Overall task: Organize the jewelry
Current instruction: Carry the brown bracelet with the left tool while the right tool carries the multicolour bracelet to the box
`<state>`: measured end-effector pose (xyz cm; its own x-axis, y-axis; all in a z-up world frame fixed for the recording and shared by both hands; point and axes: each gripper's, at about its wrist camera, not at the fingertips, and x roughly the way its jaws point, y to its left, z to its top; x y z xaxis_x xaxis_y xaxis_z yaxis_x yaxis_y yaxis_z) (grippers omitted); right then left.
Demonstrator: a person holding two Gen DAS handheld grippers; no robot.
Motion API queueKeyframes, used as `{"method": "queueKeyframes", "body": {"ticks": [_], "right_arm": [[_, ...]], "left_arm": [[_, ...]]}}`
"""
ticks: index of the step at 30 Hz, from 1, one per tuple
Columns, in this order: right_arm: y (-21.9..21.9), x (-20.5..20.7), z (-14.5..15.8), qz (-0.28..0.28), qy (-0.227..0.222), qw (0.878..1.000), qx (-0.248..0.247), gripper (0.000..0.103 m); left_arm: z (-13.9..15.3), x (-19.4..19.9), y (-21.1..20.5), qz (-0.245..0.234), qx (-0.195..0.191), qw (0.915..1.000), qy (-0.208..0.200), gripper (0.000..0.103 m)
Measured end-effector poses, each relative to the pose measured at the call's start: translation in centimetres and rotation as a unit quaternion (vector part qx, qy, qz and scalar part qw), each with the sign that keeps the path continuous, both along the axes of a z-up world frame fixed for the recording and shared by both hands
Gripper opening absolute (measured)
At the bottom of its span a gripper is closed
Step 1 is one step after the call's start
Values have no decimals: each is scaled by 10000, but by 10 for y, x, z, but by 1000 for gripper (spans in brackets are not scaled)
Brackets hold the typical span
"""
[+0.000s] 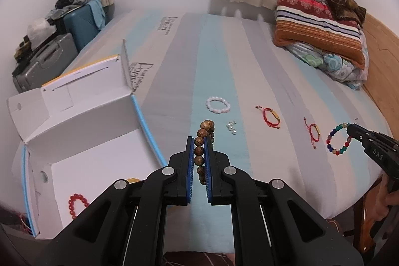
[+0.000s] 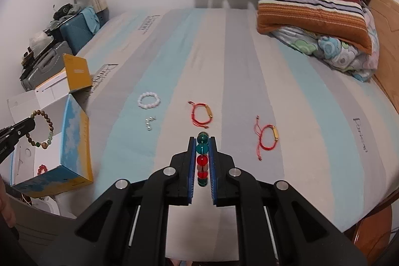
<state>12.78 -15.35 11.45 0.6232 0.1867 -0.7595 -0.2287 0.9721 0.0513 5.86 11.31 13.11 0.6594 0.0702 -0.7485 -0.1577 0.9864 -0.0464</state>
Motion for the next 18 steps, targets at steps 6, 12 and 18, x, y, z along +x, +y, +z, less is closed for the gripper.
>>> {"method": "queueKeyframes", "body": {"ticks": [6, 12, 18], "right_arm": [[24, 1, 9, 152, -52, 9999, -1, 9], [50, 1, 14, 328, -69, 9994, -1, 9], [77, 0, 15, 504, -77, 9987, -10, 9]], "left_arm": [[3, -8, 19, 157, -41, 9999, -5, 7], [5, -14, 37, 287, -53, 9996, 5, 7], [7, -24, 59, 437, -42, 9990, -7, 7]]}}
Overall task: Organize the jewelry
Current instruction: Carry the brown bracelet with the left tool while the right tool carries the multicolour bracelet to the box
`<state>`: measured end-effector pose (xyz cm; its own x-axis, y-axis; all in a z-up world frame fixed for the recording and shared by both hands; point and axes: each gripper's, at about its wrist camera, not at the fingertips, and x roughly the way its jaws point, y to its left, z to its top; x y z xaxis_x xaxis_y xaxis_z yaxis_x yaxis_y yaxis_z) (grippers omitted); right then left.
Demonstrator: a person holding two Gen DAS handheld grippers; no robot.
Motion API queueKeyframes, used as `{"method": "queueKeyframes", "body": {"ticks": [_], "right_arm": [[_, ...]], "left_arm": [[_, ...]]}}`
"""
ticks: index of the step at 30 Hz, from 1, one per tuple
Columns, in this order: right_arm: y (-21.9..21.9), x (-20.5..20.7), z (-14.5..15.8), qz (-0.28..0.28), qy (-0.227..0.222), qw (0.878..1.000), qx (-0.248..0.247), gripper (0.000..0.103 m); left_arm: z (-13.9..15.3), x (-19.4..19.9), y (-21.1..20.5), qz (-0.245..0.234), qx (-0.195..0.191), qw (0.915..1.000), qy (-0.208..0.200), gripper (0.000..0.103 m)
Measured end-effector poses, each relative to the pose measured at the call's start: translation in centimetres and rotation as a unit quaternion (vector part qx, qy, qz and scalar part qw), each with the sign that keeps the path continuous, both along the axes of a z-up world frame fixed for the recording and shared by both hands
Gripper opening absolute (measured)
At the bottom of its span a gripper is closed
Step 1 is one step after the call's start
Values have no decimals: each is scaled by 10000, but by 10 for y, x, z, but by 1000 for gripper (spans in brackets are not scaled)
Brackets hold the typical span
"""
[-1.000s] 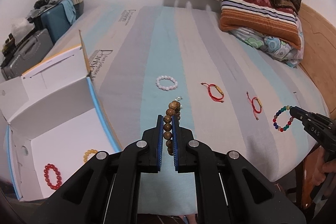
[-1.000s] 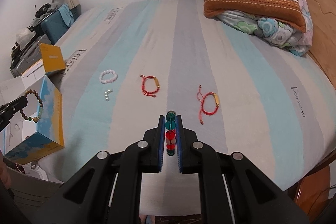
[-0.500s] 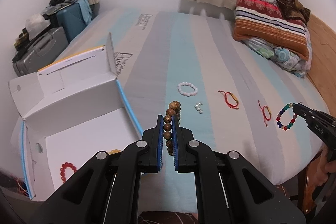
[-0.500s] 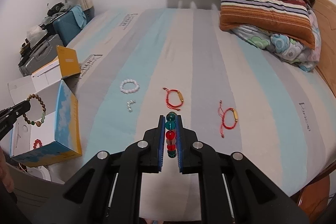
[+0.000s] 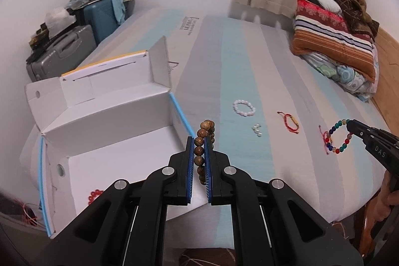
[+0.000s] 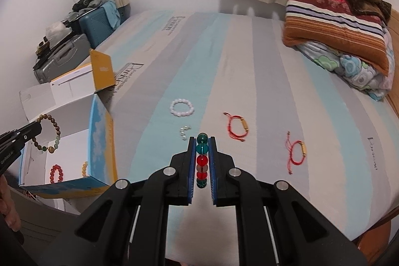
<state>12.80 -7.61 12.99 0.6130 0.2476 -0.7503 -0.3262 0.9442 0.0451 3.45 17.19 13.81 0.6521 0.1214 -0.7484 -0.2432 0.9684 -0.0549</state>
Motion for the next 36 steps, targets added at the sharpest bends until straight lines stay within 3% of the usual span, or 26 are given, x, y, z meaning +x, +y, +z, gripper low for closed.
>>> {"method": "queueKeyframes", "body": {"ticks": [36], "right_arm": [[192, -39, -7, 1275, -57, 9917, -171, 9]], "left_arm": [[-20, -83, 135, 1154, -160, 9930, 175, 7]]}}
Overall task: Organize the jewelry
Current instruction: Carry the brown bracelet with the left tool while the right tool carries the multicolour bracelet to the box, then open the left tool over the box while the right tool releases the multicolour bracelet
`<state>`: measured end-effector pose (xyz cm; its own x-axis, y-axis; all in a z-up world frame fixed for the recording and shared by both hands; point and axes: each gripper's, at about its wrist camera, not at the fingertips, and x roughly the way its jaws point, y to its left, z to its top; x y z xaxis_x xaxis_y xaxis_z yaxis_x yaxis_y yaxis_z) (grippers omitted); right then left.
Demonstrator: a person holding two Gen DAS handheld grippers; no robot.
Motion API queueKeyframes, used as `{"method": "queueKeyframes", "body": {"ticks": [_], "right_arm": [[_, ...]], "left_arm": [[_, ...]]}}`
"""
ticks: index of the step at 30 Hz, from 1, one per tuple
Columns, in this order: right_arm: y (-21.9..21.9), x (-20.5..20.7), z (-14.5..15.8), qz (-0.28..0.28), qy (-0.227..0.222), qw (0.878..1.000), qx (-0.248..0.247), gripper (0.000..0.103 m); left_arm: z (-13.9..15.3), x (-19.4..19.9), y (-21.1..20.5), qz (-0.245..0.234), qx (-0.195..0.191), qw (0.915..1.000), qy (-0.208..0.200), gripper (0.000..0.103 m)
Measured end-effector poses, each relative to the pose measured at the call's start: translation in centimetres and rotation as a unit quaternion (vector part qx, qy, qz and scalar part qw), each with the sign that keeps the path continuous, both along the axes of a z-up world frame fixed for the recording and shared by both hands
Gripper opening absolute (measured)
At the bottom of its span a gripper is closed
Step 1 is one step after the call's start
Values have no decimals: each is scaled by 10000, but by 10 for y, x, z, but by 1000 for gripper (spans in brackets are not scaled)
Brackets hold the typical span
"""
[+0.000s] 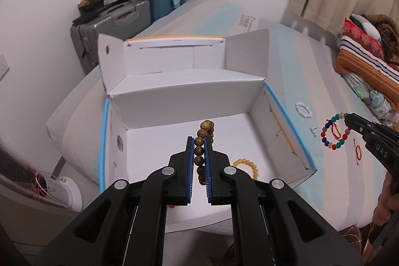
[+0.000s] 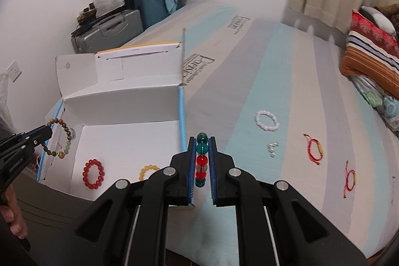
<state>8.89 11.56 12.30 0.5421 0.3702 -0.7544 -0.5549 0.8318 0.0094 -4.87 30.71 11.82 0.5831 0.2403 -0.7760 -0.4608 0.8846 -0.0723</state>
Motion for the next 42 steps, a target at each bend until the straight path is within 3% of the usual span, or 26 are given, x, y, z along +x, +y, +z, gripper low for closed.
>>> {"method": "queueKeyframes", "body": {"ticks": [16, 29, 42], "right_arm": [[68, -10, -52, 447, 365, 9978, -313, 9], [93, -4, -100, 532, 758, 9939, -602, 9], [91, -2, -103, 451, 793, 9939, -621, 13]], "left_arm": [[-49, -16, 46, 351, -339, 9981, 368, 7], [-98, -11, 66, 452, -603, 9935, 858, 7], [-107, -10, 71, 593, -512, 9915, 1038, 10]]}}
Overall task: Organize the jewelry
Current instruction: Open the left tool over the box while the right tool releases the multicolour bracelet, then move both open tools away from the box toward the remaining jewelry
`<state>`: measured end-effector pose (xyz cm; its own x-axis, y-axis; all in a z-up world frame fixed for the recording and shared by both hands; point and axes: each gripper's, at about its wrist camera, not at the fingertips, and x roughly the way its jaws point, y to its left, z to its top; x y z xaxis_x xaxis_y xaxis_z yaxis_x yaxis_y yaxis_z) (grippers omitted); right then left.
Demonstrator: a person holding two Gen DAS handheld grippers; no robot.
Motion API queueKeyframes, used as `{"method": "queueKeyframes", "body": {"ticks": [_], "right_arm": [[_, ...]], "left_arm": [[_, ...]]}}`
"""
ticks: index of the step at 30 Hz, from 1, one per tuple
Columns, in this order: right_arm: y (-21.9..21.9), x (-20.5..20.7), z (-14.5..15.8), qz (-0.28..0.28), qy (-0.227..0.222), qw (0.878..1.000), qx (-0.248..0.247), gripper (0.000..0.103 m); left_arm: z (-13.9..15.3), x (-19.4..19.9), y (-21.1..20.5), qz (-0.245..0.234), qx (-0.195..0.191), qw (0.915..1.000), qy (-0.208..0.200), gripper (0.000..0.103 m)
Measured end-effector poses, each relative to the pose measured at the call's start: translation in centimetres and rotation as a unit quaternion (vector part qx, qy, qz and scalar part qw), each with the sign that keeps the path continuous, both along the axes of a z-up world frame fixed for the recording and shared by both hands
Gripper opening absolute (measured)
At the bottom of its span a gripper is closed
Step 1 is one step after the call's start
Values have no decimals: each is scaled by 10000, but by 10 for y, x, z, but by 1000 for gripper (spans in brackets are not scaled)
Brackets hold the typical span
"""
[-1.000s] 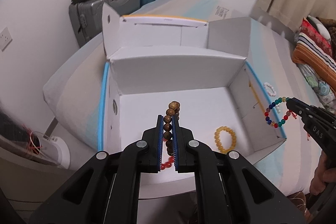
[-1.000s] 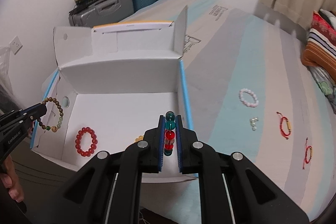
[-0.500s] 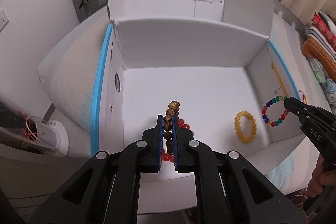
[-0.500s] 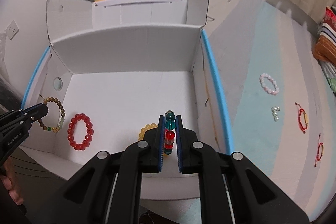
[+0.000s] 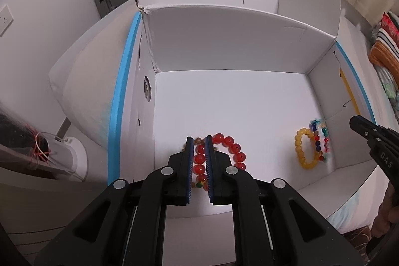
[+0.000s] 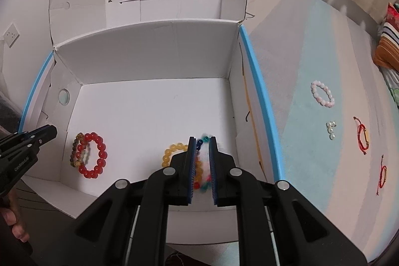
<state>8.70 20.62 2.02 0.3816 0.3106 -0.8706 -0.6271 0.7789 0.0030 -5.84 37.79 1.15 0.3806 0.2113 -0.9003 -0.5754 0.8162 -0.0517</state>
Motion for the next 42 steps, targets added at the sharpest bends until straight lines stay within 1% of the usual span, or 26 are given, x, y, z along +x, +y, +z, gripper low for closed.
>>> {"method": "queueKeyframes", "body": {"ticks": [1, 2, 4, 5, 6, 7, 8, 9, 10, 11, 13, 14, 15, 17, 18, 19, 20, 22, 24, 36, 38, 42], "right_arm": [[-1, -1, 3, -24, -61, 10000, -14, 23], [-3, -3, 6, -45, -135, 9999, 7, 37], [-6, -5, 14, -101, -277, 9995, 68, 50], [-7, -6, 17, -117, -317, 9994, 77, 52], [-8, -5, 19, -123, -329, 9993, 83, 53], [-9, -5, 22, -147, -346, 9992, 96, 58], [-11, -5, 24, -182, -389, 9990, 110, 63], [-13, -5, 27, -215, -434, 9988, 114, 66], [-16, -4, 29, -270, -504, 9983, 112, 73], [-18, -4, 32, -305, -557, 9979, 121, 76], [-24, -3, 36, -376, -616, 9972, 167, 81], [-28, -1, 38, -432, -636, 9969, 191, 85], [-32, 0, 39, -499, -680, 9962, 206, 86], [-38, 1, 43, -594, -750, 9951, 249, 91], [-42, 2, 44, -632, -778, 9946, 264, 92], [-46, 4, 45, -673, -796, 9942, 262, 94], [-50, 5, 46, -709, -803, 9939, 263, 94], [-59, 8, 47, -792, -847, 9930, 232, 95], [-66, 10, 48, -851, -886, 9922, 223, 96], [-128, 27, 55, -1274, -918, 9872, 287, 96], [-136, 30, 56, -1321, -869, 9870, 295, 96], [-155, 34, 61, -1435, -927, 9848, 313, 96]], "left_arm": [[1, 0, -1, -3, 29, 10000, 13, 12], [2, 1, -2, -12, 64, 10000, 14, 17], [6, 0, -4, -20, 114, 9999, -11, 25], [9, 0, -5, -4, 181, 9998, -34, 32], [11, 0, -6, -4, 212, 9998, -54, 35], [13, 0, -7, -10, 244, 9997, -77, 37], [15, 1, -8, -10, 262, 9996, -91, 42], [18, 1, -10, -5, 295, 9995, -111, 48], [20, 2, -11, -1, 336, 9993, -138, 50], [23, 2, -13, 3, 373, 9992, -169, 53], [26, 3, -16, -1, 402, 9990, -169, 60], [27, 4, -19, 20, 465, 9988, -143, 69], [29, 4, -20, 37, 517, 9986, -142, 76], [32, 6, -25, 44, 595, 9980, -189, 80], [34, 7, -28, 26, 614, 9979, -200, 84], [35, 8, -29, 15, 628, 9978, -204, 90], [36, 9, -32, 17, 669, 9976, -198, 92], [37, 13, -38, 30, 832, 9964, -161, 95], [39, 16, -43, -21, 844, 9963, -186, 97], [47, 46, -89, -512, 752, 9950, -411, 97], [49, 51, -98, -558, 787, 9942, -468, 97], [54, 63, -119, -718, 826, 9925, -552, 97]]}}
